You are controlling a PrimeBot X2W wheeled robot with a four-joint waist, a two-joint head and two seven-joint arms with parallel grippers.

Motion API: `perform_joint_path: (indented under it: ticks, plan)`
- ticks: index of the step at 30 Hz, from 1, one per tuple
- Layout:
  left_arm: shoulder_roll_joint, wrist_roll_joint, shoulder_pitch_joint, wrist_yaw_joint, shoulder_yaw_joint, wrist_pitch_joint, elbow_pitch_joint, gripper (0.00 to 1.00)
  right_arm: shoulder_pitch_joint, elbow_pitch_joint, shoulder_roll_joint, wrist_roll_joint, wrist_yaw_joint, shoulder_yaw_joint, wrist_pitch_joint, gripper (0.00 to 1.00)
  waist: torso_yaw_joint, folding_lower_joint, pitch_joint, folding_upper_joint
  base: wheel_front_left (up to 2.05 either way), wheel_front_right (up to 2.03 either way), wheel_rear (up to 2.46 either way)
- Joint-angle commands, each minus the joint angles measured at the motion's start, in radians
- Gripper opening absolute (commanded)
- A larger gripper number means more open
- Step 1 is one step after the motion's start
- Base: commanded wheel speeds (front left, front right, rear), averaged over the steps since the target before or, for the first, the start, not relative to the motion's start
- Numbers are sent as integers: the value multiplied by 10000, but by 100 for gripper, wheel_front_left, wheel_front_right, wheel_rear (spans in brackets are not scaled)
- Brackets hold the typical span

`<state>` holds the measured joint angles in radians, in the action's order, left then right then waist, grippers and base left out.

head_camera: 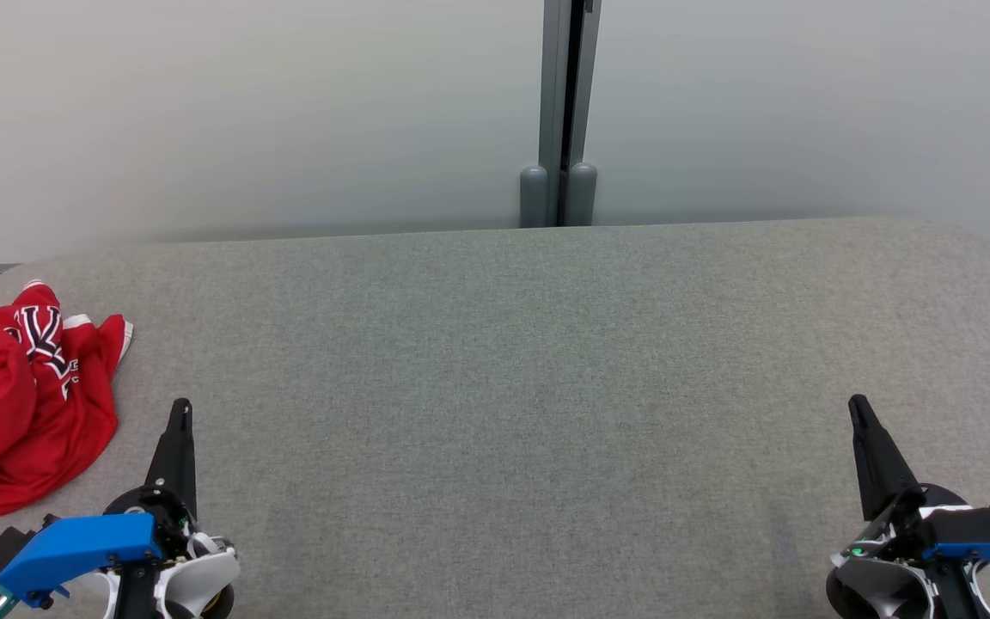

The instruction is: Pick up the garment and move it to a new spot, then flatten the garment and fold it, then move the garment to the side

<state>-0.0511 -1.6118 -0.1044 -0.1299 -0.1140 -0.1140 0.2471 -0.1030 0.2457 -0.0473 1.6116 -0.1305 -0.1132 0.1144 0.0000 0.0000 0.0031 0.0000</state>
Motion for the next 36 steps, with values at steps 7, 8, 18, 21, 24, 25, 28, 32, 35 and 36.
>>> perform_joint_path:
  ticks: [7, 8, 18, 21, 24, 25, 28, 32, 35, 36]
  plan:
    - [21, -23, -103, -33, -3, -31, -44, 0, -117, -26, -59, 29, -4, -20, 18, 0, 0, 0, 0, 0, 0, 0, 0]
    - [21, -23, -103, -33, -3, -31, -44, 0, -117, -26, -59, 29, -4, -20, 18, 0, 0, 0, 0, 0, 0, 0, 0]
    - [21, -25, -103, -33, -3, -31, -44, 0, -117, -26, -59, 29, -4, -20, 17, 0, 0, 0, 0, 0, 0, 0, 0]
    - [21, -25, -103, -33, -3, -31, -44, 0, -117, -26, -59, 29, -4, -20, 17, 0, 0, 0, 0, 0, 0, 0, 0]
    - [6, 0, 58, 2, 0, 12, 105, 100, 72, 82, 21, 0, 4, 12, 0, 100, 0, 0, 0, 0, 0, 0, 0]
    - [13, 5, 143, 2, 6, 21, 169, 100, 142, 155, 42, -5, 13, 23, -9, 100, 0, 0, 1, 0, 0, 0, 0]
    - [30, 62, 270, 2, 62, 117, 235, 100, 254, 233, 60, -63, 15, 83, -105, 100, 2, 0, 4, 0, 0, 0, 0]
    - [27, 242, 262, 1, 103, 274, 167, 100, 271, 169, 56, -222, 14, 149, -263, 100, 5, 0, 8, 0, 0, 0, 0]
    - [25, 553, 246, 1, 127, 424, 109, 100, 288, 114, 51, -429, 13, 192, -415, 100, 8, 0, 11, 0, 0, 0, 0]
    - [25, 672, 240, 1, 139, 474, 89, 100, 291, 93, 50, -516, 12, 202, -464, 100, 8, 0, 12, 0, 0, 0, 0]
